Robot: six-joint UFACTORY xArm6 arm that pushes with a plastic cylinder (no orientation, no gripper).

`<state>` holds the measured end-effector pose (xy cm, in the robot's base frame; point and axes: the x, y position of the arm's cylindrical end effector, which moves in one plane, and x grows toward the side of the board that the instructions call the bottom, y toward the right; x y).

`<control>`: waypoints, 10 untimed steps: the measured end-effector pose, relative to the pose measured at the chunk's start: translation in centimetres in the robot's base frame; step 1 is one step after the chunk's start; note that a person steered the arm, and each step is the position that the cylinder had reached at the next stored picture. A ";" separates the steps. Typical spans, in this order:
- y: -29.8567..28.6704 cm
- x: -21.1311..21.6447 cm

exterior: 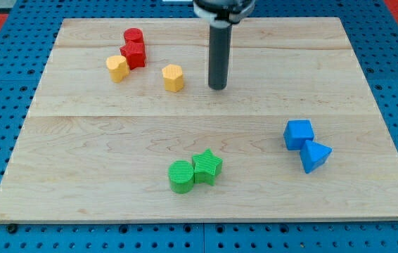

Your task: Move the blue blocks diagonally to the top right of the green blocks

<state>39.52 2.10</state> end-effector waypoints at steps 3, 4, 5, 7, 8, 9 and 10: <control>-7.1 -7.1; 1.9 -7.0; 2.4 -7.0; 5.7 -7.0; 6.3 -7.0; 7.2 -6.8; 13.1 -3.3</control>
<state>36.23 15.21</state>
